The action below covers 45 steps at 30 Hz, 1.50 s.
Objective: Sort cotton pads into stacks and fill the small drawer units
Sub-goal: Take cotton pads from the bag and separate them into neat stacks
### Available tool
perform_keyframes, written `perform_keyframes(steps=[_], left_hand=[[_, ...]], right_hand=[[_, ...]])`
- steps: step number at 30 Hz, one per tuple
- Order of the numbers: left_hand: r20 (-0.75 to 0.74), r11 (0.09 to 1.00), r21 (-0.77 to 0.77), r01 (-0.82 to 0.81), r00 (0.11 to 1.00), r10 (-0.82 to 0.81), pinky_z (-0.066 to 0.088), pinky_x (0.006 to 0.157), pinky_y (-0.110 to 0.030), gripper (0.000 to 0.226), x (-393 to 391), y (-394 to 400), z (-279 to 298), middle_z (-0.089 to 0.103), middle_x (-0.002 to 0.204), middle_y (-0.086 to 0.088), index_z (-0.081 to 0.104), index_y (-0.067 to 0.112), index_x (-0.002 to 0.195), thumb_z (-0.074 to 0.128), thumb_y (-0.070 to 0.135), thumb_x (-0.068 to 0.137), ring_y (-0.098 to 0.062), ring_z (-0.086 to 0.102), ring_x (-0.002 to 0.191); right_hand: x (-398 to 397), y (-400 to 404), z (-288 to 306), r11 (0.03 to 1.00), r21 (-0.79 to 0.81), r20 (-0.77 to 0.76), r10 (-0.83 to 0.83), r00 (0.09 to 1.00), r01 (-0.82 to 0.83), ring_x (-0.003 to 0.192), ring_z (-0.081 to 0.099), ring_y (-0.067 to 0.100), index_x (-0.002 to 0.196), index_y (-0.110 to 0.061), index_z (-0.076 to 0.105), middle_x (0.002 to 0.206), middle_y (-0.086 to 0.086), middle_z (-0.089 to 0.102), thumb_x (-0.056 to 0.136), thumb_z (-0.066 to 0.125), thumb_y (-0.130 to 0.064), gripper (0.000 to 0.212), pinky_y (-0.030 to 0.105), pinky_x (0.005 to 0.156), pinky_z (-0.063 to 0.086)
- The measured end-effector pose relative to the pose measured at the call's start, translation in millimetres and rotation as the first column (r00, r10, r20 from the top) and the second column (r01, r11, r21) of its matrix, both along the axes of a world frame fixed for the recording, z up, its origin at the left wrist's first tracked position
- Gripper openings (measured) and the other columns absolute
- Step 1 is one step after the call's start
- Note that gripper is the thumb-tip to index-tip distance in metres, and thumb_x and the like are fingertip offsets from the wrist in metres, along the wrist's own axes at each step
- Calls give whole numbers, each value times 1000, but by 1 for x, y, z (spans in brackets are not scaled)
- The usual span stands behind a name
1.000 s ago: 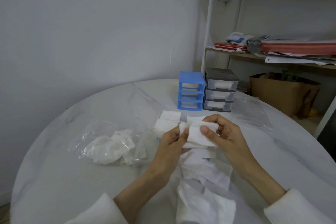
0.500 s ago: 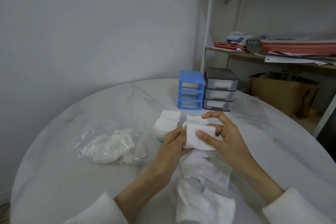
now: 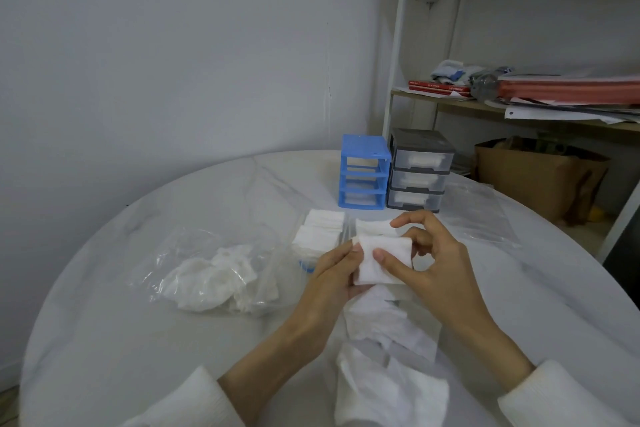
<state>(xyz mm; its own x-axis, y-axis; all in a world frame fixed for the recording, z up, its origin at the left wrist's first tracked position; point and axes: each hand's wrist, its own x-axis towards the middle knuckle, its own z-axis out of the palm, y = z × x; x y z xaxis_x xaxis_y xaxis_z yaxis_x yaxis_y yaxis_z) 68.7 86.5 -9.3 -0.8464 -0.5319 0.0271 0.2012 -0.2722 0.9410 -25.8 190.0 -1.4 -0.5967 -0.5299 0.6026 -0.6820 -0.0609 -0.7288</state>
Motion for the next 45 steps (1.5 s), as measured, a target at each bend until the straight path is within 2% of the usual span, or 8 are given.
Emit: perform_keyframes(steps=[5,8,17,23,28,35,40,45], left_hand=[[-34,997,-40,61,997,-62,52,93,-38,40,2,-2,0,69,112,-11,63,7,115,52,33,87,-24,65,106],[-46,986,-155,65,996,-73,54,88,-34,30,3,-3,1,70,107,-12,65,6,113,54,21,90,-25,66,101],[-174,927,-277,-252,962,210,52,66,-15,19,4,-14,7,69,79,6,65,16,90,49,7,94,-2,64,74],[-166,858,-348,-378,925,340,53,76,-34,16,3,-19,4,68,89,-5,64,13,100,49,12,95,-17,63,83],[-132,848,-353,-396,918,373,52,82,-45,16,4,-19,4,67,92,-12,63,9,100,49,15,96,-30,64,89],[-123,829,-387,-404,913,388,48,85,-57,31,3,-16,3,63,96,-23,63,9,96,51,35,84,-43,57,93],[-134,825,-399,-400,916,378,51,83,-49,21,1,-18,1,67,94,-15,64,12,95,53,29,89,-36,61,91],[-131,833,-383,-400,916,379,51,82,-41,14,-1,-21,-5,69,94,-8,65,13,96,51,14,95,-28,63,91]], right_hand=[[-2,-1,-2,999,10,-42,-44,998,44,71,56,1,95,-26,53,62,-12,59,71,79,-20,36,8,60,42],[-3,-1,-3,998,-7,-53,-59,997,59,61,53,5,98,-22,55,59,-10,53,69,77,-27,36,8,61,42],[-11,3,-2,989,100,-155,-90,984,106,72,55,7,84,-24,60,74,-9,61,77,72,-8,21,10,75,40],[-13,7,-3,870,443,-409,-18,912,216,83,44,-8,90,-39,57,87,-25,51,70,54,-53,25,24,80,21],[-14,8,-4,792,571,-454,86,887,215,81,36,-14,101,-40,54,93,-25,49,80,63,-52,26,25,83,18],[-14,6,-4,857,489,-431,74,899,164,87,43,-4,87,-40,53,96,-19,53,85,64,-38,11,23,85,17],[-11,6,-3,908,406,-370,57,927,106,90,46,-5,79,-44,47,91,-24,53,75,45,-54,10,14,86,19],[-5,9,-1,944,331,-195,72,978,-4,89,40,-8,82,-25,50,80,-8,61,88,57,-21,10,6,78,26]])
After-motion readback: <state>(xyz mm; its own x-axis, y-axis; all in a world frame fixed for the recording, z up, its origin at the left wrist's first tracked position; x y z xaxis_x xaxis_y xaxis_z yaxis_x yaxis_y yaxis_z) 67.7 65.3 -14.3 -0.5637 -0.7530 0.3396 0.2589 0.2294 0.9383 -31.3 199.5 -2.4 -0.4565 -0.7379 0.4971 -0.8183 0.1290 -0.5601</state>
